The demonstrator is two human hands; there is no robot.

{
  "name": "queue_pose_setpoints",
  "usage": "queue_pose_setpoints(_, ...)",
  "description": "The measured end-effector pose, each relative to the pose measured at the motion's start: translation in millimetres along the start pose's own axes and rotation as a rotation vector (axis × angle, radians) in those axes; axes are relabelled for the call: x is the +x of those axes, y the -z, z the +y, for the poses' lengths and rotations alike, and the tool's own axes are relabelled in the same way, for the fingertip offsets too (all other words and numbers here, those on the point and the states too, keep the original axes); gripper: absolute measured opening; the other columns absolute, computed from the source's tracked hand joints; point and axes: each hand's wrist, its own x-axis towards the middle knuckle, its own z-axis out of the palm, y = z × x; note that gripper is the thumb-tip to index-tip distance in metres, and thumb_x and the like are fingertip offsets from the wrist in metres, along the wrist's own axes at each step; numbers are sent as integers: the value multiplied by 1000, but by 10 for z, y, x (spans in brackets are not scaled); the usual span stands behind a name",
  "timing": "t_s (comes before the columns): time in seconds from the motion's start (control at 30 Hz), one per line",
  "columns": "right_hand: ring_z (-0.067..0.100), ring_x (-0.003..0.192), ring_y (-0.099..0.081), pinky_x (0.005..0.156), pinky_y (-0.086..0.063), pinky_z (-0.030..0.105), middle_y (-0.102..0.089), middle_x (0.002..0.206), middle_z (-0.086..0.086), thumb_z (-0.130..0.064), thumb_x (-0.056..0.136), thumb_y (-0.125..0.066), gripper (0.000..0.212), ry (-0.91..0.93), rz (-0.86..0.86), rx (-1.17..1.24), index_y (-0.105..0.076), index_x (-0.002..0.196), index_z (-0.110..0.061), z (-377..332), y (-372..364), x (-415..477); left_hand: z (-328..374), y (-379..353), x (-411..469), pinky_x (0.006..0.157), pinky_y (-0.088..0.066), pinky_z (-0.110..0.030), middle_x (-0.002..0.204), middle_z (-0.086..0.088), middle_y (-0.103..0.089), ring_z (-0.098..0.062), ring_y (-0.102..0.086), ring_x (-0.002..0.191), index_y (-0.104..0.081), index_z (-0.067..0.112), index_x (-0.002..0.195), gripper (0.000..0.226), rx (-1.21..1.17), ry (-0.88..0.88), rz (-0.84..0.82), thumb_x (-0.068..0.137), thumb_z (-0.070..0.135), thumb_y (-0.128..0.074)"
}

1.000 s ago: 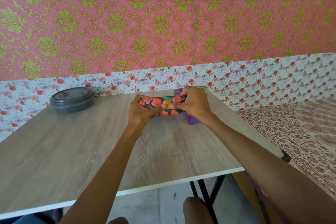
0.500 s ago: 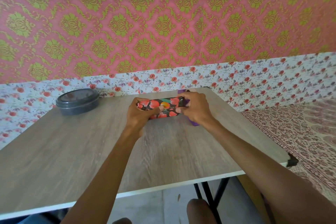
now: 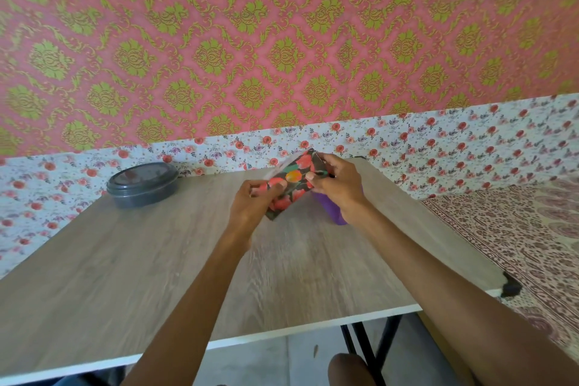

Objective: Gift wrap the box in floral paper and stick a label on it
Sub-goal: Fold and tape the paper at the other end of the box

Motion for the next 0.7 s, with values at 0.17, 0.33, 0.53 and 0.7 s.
queue_pose_setpoints(0.17, 2, 108, -58, 90, -44, 13, -68, 121, -5, -6, 71, -84, 55, 269, -94, -307, -69, 121, -22, -235, -91, -17, 145, 179, 13, 59, -43, -17, 111, 2, -62, 0, -57, 83, -58, 13, 113, 53, 249, -76, -78, 75, 41, -82)
queue_pose_setpoints(0.33, 3, 81, -66, 77, -53, 20, -66, 111, -10, -19, 71, -87, 65, 356, -145, -296, -58, 128, -30, -309, -299, -73, 216, 264, -37, 67, -50, -17, 101, 14, -59, -6, -61, 83, -12, 35, 148, 88, 353, -243, -163, 87, 21, -72)
queue_pose_setpoints(0.53, 4, 116, -57, 98, -49, 26, -62, 127, -13, -34, 77, -82, 59, 159, -517, -302, -58, 130, -32, -50, -290, -187, 78, 397, -71, 79, -60, -44, 121, 1, -60, -20, -67, 104, -27, 34, 138, 75, -124, -197, -86, 85, 12, -75)
queue_pose_setpoints(0.7, 5, 93, -67, 81, -52, 21, -74, 102, -7, -23, 69, -88, 43, 305, -273, -378, -74, 109, -18, 35, -305, -137, 19, 361, -25, 81, -60, -47, 123, -13, -59, -26, -68, 103, -35, 17, 127, 75, -243, -72, 52, 73, 15, -86)
